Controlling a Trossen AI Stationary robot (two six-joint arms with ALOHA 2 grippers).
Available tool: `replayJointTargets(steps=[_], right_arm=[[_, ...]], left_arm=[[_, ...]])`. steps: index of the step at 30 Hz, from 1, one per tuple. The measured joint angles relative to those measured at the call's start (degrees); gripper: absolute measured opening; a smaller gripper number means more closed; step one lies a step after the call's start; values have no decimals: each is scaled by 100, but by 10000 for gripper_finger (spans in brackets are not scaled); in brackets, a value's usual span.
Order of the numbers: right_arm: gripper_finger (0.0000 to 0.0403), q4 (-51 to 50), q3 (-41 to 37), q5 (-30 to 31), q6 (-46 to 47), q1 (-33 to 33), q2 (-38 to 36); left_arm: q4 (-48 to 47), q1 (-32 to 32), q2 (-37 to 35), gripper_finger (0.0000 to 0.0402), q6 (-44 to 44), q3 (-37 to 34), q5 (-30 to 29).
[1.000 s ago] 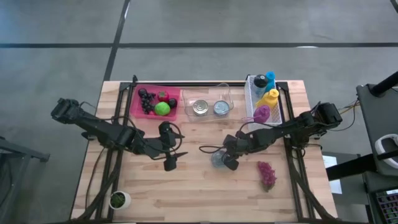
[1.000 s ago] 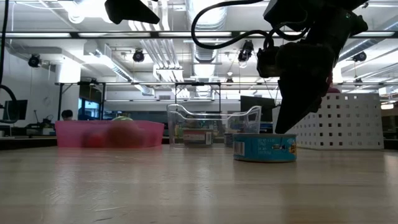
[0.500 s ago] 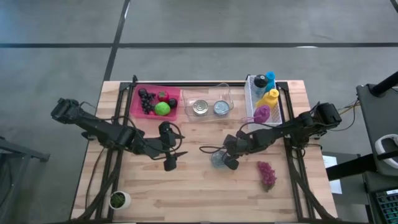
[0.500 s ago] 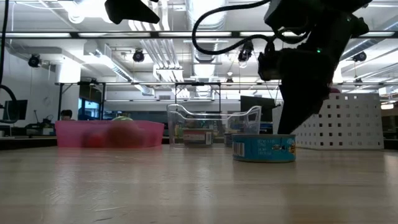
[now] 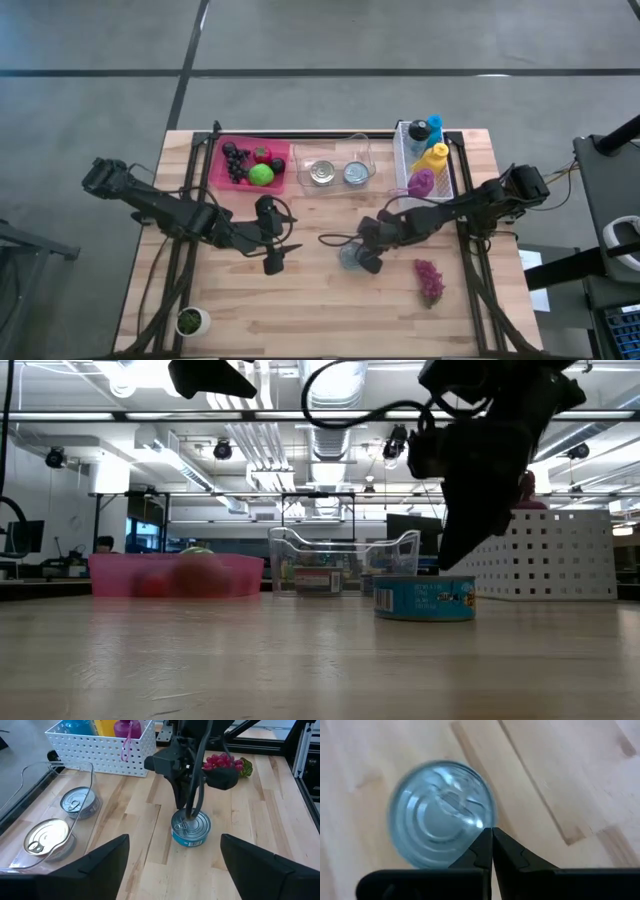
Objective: Pick & Place Food Item
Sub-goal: Put the blue tuna can into the transparent bin
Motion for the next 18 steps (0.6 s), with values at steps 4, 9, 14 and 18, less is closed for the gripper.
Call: replayJointTargets(steps=[4, 9, 14, 18], right_arm=[[8, -619, 388, -73, -6, 0, 26], [8, -1035, 819, -78, -126, 0, 326], [8, -1314, 1097, -88, -345, -7, 639], [8, -1459, 1259, -73, -350, -7, 757]], left_arm=[[0, 0, 0, 324, -2, 0, 0], [1, 2, 0, 328, -2, -1, 0], [-2, 2, 0, 325, -4, -2, 0], [-7, 2, 0, 319, -4, -2, -1]])
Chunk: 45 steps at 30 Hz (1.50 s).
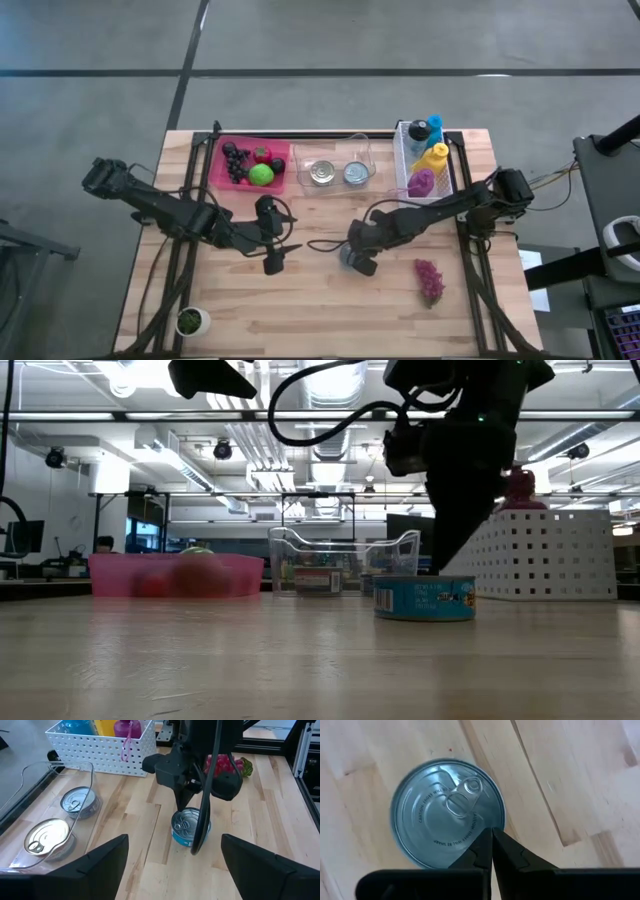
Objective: Pick & Place Food Item
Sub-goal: Put the blue tuna can into the transparent bin
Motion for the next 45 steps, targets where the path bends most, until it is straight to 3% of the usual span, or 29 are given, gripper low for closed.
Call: replayJointTargets(steps=[19, 45], right_arm=[[8, 69, -213, 79, 92, -31, -3], [8, 378, -458, 199, 116, -35, 16]], left_arm=[[0, 0, 0, 299, -11, 0, -1], [3, 0, 0, 329, -9, 0, 1]])
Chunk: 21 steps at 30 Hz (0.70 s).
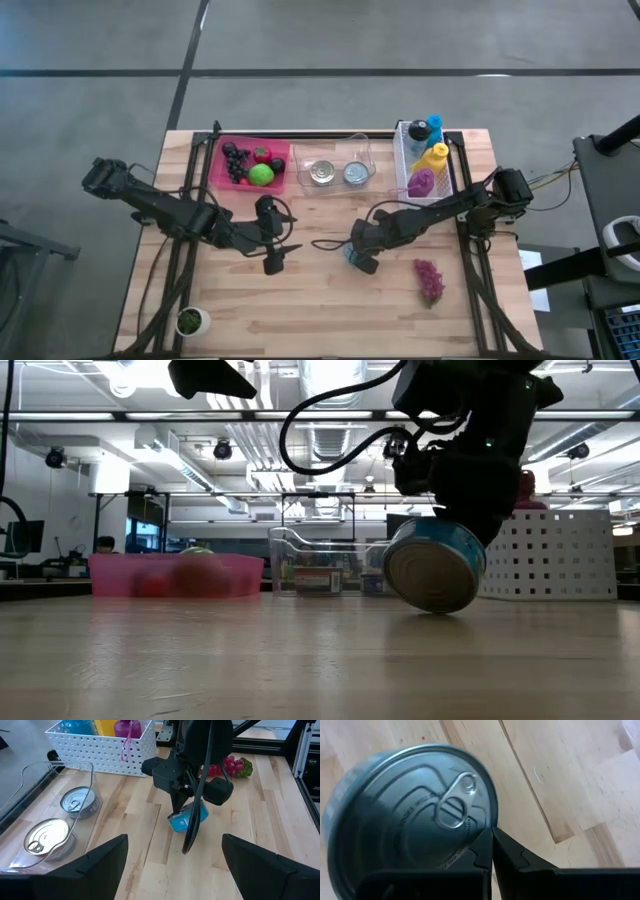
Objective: Pick & Place Food Item
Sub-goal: Put the blue tuna can into the transparent bin
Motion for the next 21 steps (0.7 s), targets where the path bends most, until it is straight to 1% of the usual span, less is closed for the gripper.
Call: replayJointTargets(steps=[11, 16, 21], right_arm=[[8, 233, -341, 0, 322, 4, 4], [8, 250, -362, 15, 556, 0, 4], [8, 248, -386, 15, 599, 0, 4]], left_arm=[[3, 0, 0, 315, 0, 0, -2], [4, 0, 0, 308, 0, 0, 0], [2, 0, 0, 303, -2, 0, 0]])
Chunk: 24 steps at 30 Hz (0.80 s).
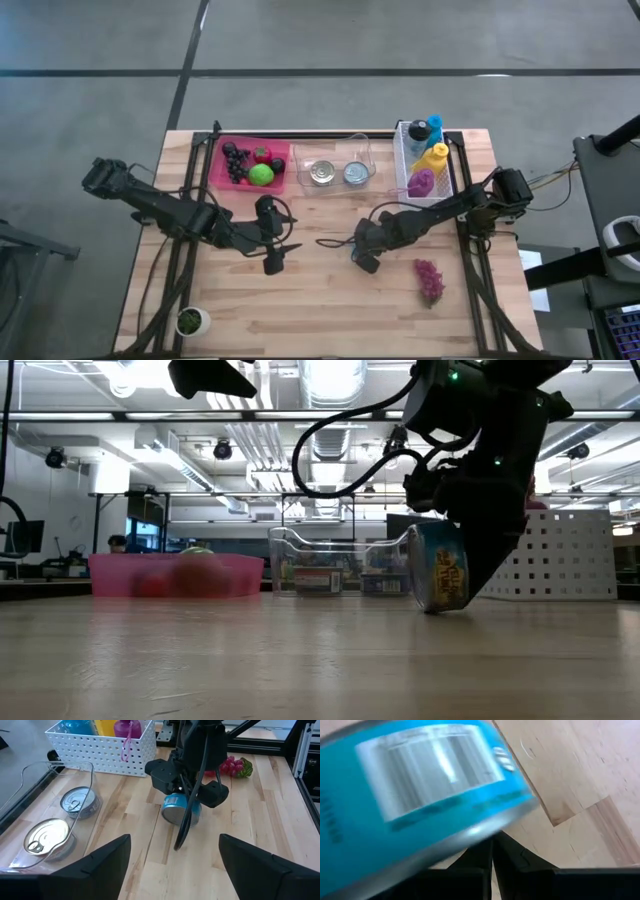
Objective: Pick & Place Food Item
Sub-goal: Put the blue tuna can into the transparent bin
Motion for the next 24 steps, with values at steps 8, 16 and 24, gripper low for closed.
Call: replayJointTargets(steps=[8, 16, 24], right_arm=[[8, -7, -11, -2, -17, 0, 0], [8, -56, -11, -24, -60, 17, -36], [8, -284, -11, -26, -62, 25, -310]], left_arm=[[-2, 0, 0, 301, 2, 0, -2], [-2, 0, 0, 314, 2, 0, -1], [-7, 0, 0, 324, 4, 0, -1]])
